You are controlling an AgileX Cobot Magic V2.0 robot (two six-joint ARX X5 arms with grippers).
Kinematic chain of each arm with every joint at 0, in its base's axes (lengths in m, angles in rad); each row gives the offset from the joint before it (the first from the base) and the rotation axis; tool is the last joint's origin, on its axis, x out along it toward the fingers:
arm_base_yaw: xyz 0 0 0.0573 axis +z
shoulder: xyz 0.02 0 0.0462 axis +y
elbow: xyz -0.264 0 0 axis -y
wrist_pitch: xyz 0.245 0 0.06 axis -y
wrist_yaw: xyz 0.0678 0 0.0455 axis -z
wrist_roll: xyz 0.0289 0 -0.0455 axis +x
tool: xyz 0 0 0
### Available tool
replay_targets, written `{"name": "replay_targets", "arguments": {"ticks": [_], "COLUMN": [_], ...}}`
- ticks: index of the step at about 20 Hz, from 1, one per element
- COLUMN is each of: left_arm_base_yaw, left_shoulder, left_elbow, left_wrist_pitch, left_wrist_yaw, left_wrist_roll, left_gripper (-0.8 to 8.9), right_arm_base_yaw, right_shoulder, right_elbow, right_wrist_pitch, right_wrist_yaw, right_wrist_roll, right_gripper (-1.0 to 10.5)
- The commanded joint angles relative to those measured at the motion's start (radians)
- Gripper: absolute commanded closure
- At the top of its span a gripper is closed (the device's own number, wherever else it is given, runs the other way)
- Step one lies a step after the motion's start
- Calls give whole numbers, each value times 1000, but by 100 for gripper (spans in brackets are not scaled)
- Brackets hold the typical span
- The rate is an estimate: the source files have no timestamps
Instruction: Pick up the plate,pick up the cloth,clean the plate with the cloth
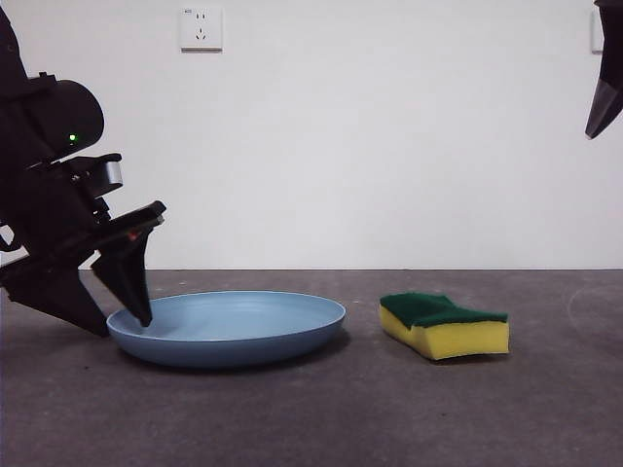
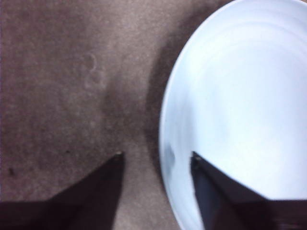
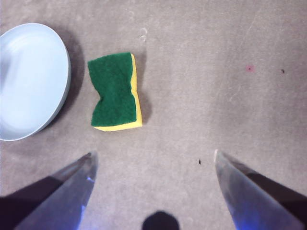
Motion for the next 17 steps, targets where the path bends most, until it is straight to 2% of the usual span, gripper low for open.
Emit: {"name": "replay_targets", "arguments": {"ticks": [1,4,8,9,12,17], "left_arm_base_yaw": [-11,-11,-11,-11,-11,-11], "left_shoulder": [15,10,-60,-85,-173,-343], "left_elbow": [-12,4,58,71,121,151], "left_wrist_pitch": [6,6,-70,-95,-185,-273], "left_wrist_yaw": [4,5,6,6,4,2], "left_wrist_roll": [23,23,50,61,99,102], "left_gripper": [821,821,821,821,821,821], "right_arm_base_yaw": [5,34,142,173,247,311], "right_shoulder": [0,1,59,99,246,500], "right_elbow": [3,3,31,49,111,224], "right_wrist_pitch": [21,80,168,171,171,170], "right_wrist_yaw": [-2,-3,0,2,15,118], "right_wrist_roll": [6,3,-21,-30,-63,-125], "right_gripper": [538,539,576,610,610,609]}}
